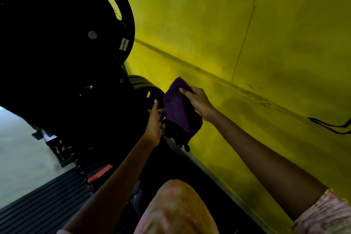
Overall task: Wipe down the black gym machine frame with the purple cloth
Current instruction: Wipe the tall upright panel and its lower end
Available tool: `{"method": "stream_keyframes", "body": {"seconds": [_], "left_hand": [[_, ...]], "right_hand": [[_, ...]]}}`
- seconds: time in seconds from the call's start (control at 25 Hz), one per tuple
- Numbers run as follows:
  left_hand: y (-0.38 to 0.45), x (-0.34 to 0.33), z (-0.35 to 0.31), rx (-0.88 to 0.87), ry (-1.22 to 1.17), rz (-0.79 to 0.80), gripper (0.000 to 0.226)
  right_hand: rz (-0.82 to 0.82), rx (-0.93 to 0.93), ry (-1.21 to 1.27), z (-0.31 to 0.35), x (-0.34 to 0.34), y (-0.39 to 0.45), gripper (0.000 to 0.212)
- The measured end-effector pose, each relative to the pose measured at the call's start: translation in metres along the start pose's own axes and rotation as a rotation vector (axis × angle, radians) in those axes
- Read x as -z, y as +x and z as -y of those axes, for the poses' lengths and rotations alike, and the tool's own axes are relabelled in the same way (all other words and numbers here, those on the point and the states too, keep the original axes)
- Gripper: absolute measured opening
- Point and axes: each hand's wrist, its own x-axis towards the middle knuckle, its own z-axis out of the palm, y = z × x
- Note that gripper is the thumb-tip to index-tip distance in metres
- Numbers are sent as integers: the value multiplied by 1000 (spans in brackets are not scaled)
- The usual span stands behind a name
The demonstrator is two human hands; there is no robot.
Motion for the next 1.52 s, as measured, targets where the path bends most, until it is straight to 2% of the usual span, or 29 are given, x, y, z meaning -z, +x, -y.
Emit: {"method": "stream_keyframes", "body": {"seconds": [0.16,0.24,0.32,0.4,0.48,0.56,0.68,0.84,0.92,0.96,1.08,1.16,1.36,1.52], "left_hand": [[64,-17,-2,-26,-185,59,53],[91,-31,-11,1,-271,140,47],[112,-49,-22,-31,-314,168,40],[134,-63,-30,-134,-378,107,44],[157,-71,-45,-261,-397,-76,36],[173,-83,-62,-421,-282,-291,18],[177,-97,-78,-545,-170,-421,13],[183,-96,-85,-543,-170,-526,39],[177,-99,-85,-589,-174,-562,34],[173,-100,-84,-619,-191,-589,39],[152,-95,-88,-753,-168,-689,70],[132,-91,-92,-748,-42,-756,76],[77,-88,-104,-885,336,-1058,23],[47,-86,-123,-847,559,-1210,17]], "right_hand": [[74,15,-5,-4,23,59,29],[137,42,-49,-2,30,97,26],[178,74,-105,4,36,138,33],[206,139,-172,11,45,174,45],[268,208,-236,13,53,205,55],[271,234,-257,12,62,228,51],[248,245,-153,11,65,245,47],[335,261,-13,28,44,270,51],[466,323,11,42,27,283,49],[538,365,7,49,20,288,46],[744,420,-3,63,-3,300,45],[847,355,18,70,-15,299,38],[1107,79,81,87,-41,280,30],[1324,-173,95,97,-50,265,24]]}}
